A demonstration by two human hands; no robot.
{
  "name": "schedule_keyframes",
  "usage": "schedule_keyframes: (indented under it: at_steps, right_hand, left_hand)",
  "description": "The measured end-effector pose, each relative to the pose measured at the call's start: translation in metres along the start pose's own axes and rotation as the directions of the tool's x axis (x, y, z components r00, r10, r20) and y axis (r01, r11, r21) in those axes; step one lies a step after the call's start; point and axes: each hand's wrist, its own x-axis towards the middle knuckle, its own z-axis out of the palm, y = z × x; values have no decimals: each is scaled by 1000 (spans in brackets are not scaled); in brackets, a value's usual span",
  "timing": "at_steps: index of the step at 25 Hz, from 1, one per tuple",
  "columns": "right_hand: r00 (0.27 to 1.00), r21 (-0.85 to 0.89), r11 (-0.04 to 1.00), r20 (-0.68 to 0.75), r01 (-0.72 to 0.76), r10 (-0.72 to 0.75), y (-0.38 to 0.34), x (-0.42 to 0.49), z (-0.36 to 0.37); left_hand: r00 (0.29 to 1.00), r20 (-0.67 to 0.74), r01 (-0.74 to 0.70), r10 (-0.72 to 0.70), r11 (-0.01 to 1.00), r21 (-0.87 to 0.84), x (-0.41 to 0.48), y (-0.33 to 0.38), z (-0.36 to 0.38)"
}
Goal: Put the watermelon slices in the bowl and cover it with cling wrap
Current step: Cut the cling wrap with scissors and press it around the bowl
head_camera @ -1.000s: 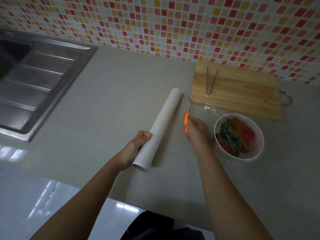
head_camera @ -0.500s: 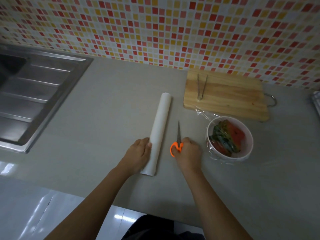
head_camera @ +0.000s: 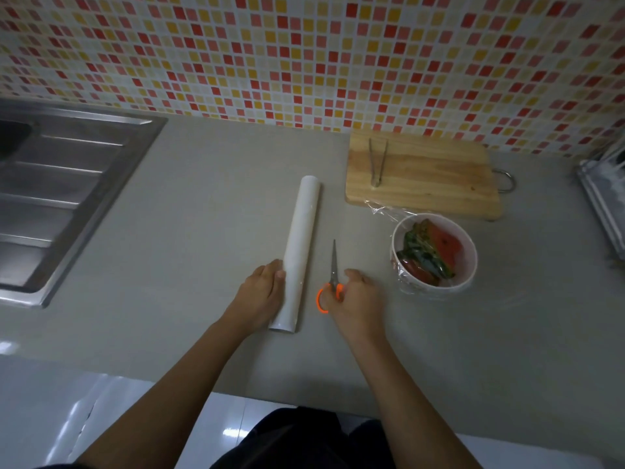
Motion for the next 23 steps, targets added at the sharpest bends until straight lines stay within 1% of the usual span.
schedule_keyframes:
  at_steps: [1, 2, 3, 4, 5, 6, 7, 8, 9, 10, 11, 12, 13, 14, 16, 17, 18, 19, 20, 21, 23]
  right_hand:
    - [996, 88, 996, -92, 26, -18, -2, 3, -14]
    - [975, 182, 981, -221, 74, -32, 0, 9, -31]
    - [934, 248, 960, -356, 131, -35, 7, 18, -52]
    - [882, 280, 945, -472, 170, -19, 19, 30, -74]
    - [837, 297, 941, -547, 164, 26, 34, 43, -96]
    - [816, 320, 942, -567, 99, 107, 48, 56, -114]
    - [826, 348, 938, -527, -7, 201, 65, 70, -127]
    - [855, 355, 928, -440, -116, 275, 81, 85, -134]
    - [898, 348, 919, -319, -187, 304, 95, 99, -137]
    - [942, 357, 908, -165, -219, 292, 105, 112, -138]
    - [964, 395, 887, -11, -240, 265, 110, 122, -137]
    - [965, 449, 854, 110, -264, 240, 112, 128, -136]
    - [959, 483, 829, 175, -282, 224, 115, 129, -134]
    - [954, 507, 809, 188, -299, 235, 119, 126, -133]
    - [946, 527, 787, 138, -321, 294, 137, 111, -136]
    - [929, 550, 754, 138, -359, 343, 147, 101, -137]
    - [903, 581, 699, 180, -417, 390, 157, 93, -137]
    - [877, 598, 649, 237, -471, 418, 166, 86, -136]
    - [858, 597, 622, 284, -507, 427, 174, 83, -136]
    - [846, 553, 641, 312, -532, 433, 179, 86, -137]
    - [849, 424, 737, 308, -527, 431, 182, 100, -140]
  left_hand:
    - [999, -21, 31, -31, 999, -14, 0, 2, -4]
    - [995, -85, 53, -55, 998, -27, 0, 6, -8]
    - [982, -184, 40, -47, 998, -43, 1, 10, -13]
    - [958, -287, -6, -15, 997, -75, 3, 17, -15]
    - [937, -349, -53, 4, 990, -133, 6, 25, -14]
    - [932, -362, -87, -4, 968, -235, 9, 37, -9]
    - [952, -301, -67, -61, 915, -398, 15, 54, 1]
    - [976, -176, 3, -125, 824, -566, 21, 74, 15]
    - [985, -38, 97, -167, 728, -679, 29, 92, 35]
    - [977, 102, 204, -187, 679, -705, 36, 110, 54]
    - [954, 217, 301, -208, 671, -677, 43, 126, 72]
    - [922, 300, 386, -245, 648, -656, 47, 139, 88]
    - [897, 346, 442, -276, 597, -669, 50, 148, 100]
    - [887, 356, 461, -294, 528, -713, 53, 154, 106]
    - [888, 301, 433, -349, 408, -804, 64, 159, 109]
    - [884, 282, 421, -372, 377, -825, 73, 160, 107]
    - [888, 281, 417, -364, 382, -825, 82, 161, 104]
    - [897, 294, 418, -331, 415, -808, 91, 161, 103]
    - [903, 316, 422, -289, 468, -776, 98, 161, 100]
    - [908, 339, 419, -245, 531, -737, 102, 162, 95]
    - [915, 358, 390, -188, 644, -658, 108, 161, 90]
